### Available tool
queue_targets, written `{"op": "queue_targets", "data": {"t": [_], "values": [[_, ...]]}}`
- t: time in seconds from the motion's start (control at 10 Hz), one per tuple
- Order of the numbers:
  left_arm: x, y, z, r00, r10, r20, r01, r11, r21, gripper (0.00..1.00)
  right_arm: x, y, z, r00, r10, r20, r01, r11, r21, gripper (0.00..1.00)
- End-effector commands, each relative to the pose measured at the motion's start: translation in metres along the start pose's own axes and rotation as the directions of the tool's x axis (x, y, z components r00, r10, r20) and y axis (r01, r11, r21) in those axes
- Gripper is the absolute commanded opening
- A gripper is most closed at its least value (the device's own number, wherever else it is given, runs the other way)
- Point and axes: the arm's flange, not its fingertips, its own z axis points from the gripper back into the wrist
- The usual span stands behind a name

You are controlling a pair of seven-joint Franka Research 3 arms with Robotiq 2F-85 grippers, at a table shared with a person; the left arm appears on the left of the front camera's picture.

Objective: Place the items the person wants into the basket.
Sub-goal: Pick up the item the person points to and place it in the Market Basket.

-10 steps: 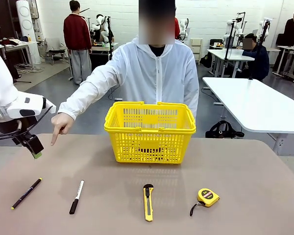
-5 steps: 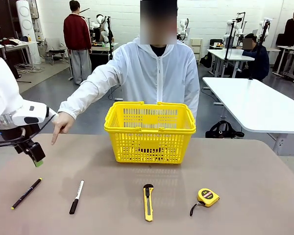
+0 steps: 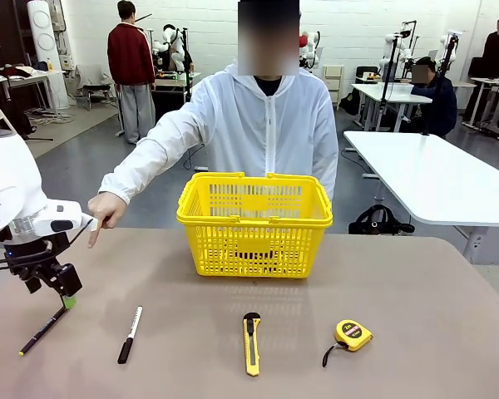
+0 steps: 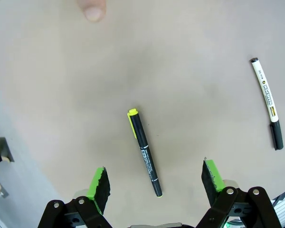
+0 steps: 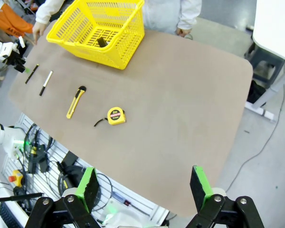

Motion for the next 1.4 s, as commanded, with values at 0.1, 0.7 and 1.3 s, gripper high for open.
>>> {"op": "queue_targets", "data": {"t": [0.1,0.7,1.3], "values": [[-0.037,0.003,-0.03,0.999,0.044,0.018,-0.043,0.999,-0.03,1.0,-0.001,0.0,-0.003,1.0,0.008,0.009,-0.008,1.0,0.024,1.0],[-0.045,0.002,-0.062,0.997,0.025,-0.072,-0.029,0.998,-0.05,1.0,-0.001,0.0,-0.003,1.0,0.008,0.009,-0.008,1.0,0.024,1.0],[-0.046,0.003,-0.063,0.998,0.022,-0.051,-0.024,0.999,-0.036,0.0,-0.001,0.0,-0.003,1.0,0.008,0.009,-0.008,1.0,0.024,1.0]]}}
